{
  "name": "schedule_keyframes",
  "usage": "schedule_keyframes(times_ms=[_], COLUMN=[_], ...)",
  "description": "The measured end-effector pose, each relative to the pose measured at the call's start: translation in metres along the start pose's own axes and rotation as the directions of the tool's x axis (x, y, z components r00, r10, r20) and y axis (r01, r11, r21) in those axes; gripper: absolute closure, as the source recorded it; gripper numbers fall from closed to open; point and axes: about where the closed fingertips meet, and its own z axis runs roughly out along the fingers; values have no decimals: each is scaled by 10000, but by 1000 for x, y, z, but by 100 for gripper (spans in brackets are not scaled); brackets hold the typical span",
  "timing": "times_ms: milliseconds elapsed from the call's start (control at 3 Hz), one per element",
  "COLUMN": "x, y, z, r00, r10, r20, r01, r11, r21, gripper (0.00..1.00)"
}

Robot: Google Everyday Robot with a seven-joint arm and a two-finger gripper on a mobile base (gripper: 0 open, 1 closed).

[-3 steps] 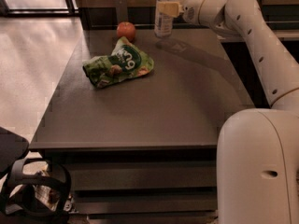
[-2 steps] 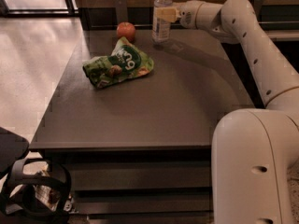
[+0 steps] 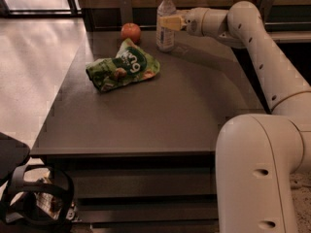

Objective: Move blue plastic bottle near apple

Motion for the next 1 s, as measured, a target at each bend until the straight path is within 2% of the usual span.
schedule_keyframes(times_ms=[333, 667, 1000], x=[0, 1, 2], y=[0, 2, 4], z=[0, 3, 6], r00=[10000, 10000, 10000], r10=[-5, 6, 18], r20=[-7, -16, -25], r01=[5, -6, -18], r11=[10000, 10000, 9999], r21=[-11, -54, -99], gripper=[100, 85, 62])
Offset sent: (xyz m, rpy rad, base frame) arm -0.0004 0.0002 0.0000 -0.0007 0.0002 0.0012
